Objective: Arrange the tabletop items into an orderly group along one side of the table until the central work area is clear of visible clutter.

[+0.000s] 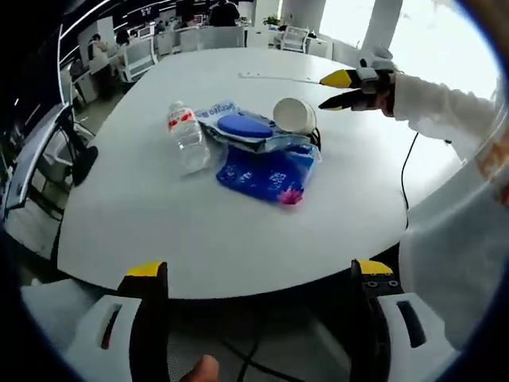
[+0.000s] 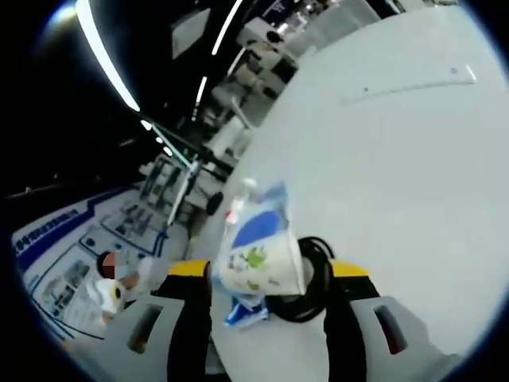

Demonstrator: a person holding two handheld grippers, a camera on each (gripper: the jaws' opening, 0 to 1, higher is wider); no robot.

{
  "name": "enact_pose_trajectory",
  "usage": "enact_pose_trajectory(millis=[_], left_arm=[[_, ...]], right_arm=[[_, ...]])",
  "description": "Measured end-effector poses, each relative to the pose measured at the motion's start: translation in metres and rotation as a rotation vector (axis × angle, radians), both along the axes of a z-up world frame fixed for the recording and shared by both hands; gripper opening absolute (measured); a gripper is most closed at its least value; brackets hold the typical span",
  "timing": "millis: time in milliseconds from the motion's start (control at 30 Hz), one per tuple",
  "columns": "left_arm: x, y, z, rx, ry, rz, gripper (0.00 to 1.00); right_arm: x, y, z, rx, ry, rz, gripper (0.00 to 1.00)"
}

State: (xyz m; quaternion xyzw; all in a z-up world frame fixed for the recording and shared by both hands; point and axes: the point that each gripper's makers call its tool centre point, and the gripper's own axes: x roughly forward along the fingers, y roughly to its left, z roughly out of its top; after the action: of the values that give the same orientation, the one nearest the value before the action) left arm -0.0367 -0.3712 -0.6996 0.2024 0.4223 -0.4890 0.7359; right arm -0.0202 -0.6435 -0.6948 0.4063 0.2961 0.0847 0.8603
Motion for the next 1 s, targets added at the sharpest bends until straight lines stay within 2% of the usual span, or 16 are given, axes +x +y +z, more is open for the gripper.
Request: enact_pose_trajectory(millis=[100, 200, 300, 367, 433, 533, 600, 700, 767, 833, 900, 967, 1000], left_arm=[[0.0, -0.003, 0.003, -0.023, -0.019, 0.006, 0.99], [-0.002, -0.003, 0.002, -0.028, -0.034, -0.012, 0.97], [-0.001, 0.013, -0.014, 0.087, -0.082, -0.063, 0.95], [-0.001, 0.02, -0.021, 0.127, -0.095, -0.075, 0.94], [-0.001, 0.024, -0.026, 0.15, -0.12, -0.086, 0.88], [0.004, 0.027, -0.025, 0.141, -0.188, -0.093, 0.74], [0.008, 0.027, -0.023, 0.098, -0.198, -0.04, 0.74], [0.015, 0.025, -0.02, -0.016, -0.178, 0.084, 0.85], [0.019, 0.028, -0.019, -0.051, -0.182, 0.119, 0.94], [0.023, 0.036, -0.018, -0.051, -0.2, 0.145, 0.96], [0.028, 0.045, -0.017, -0.042, -0.233, 0.165, 0.96], [0.032, 0.049, -0.019, -0.016, -0.239, 0.187, 0.94], [0.034, 0.047, -0.019, -0.009, -0.258, 0.172, 0.92]], right_arm=[[0.006, 0.001, -0.007, 0.018, -0.011, -0.014, 0.54], [0.009, 0.007, -0.008, 0.027, -0.019, 0.007, 0.51], [0.011, 0.008, -0.008, 0.018, -0.022, 0.019, 0.49], [0.012, 0.009, -0.006, 0.026, -0.032, 0.026, 0.43], [0.013, 0.009, -0.005, 0.042, -0.035, 0.024, 0.39], [0.013, 0.01, -0.003, 0.058, -0.039, 0.02, 0.34], [0.013, 0.012, -0.001, 0.071, -0.047, 0.022, 0.26], [0.012, 0.016, 0.004, 0.098, -0.063, 0.024, 0.14], [0.012, 0.02, 0.008, 0.119, -0.071, 0.027, 0.05], [0.012, 0.024, 0.011, 0.132, -0.072, 0.032, 0.0], [0.012, 0.028, 0.012, 0.133, -0.07, 0.038, 0.0], [0.014, 0.029, 0.012, 0.143, -0.061, 0.026, 0.0], [0.015, 0.03, 0.013, 0.16, -0.06, 0.023, 0.0]])
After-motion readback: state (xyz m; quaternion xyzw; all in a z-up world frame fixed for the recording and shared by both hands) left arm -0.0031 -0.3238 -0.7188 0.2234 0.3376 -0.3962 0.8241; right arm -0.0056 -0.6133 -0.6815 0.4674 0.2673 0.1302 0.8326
